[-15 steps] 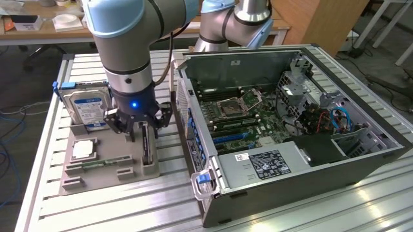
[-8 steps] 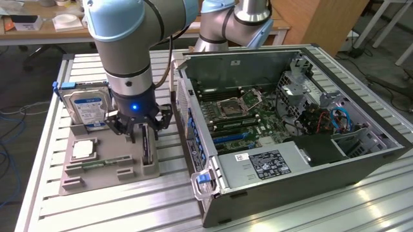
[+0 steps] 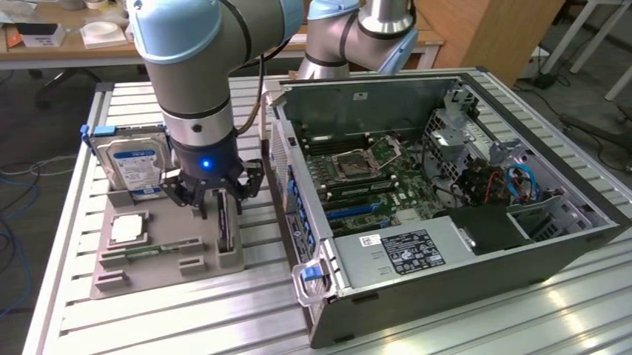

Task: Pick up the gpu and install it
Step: 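Pick up the gpu and move the gpu toward the slot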

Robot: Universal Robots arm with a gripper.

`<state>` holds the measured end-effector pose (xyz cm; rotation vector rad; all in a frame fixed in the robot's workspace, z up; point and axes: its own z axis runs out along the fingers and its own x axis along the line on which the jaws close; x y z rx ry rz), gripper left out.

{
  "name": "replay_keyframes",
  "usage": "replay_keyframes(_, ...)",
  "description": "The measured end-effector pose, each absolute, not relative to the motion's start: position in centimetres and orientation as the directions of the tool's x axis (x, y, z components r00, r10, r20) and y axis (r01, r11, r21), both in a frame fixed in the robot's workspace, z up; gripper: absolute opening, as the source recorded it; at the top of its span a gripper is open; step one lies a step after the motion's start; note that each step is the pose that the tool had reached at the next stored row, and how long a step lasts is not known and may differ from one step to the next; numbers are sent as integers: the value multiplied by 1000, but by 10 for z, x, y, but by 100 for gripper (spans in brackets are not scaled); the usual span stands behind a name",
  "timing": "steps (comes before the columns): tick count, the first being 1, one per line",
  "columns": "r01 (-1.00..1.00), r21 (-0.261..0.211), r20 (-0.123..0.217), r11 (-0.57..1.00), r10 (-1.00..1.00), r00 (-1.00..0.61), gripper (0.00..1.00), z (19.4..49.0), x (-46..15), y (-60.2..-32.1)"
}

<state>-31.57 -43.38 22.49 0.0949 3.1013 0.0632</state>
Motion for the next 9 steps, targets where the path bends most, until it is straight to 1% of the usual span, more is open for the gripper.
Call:
replay_keyframes(6, 60, 42, -37, 997, 62, -997, 58, 225, -316, -434)
replay_keyframes(7, 60, 42, -37, 997, 62, -997, 51, 225, -316, -434)
replay_keyframes(9, 60, 42, -37, 997, 62, -997, 49, 225, -316, -434)
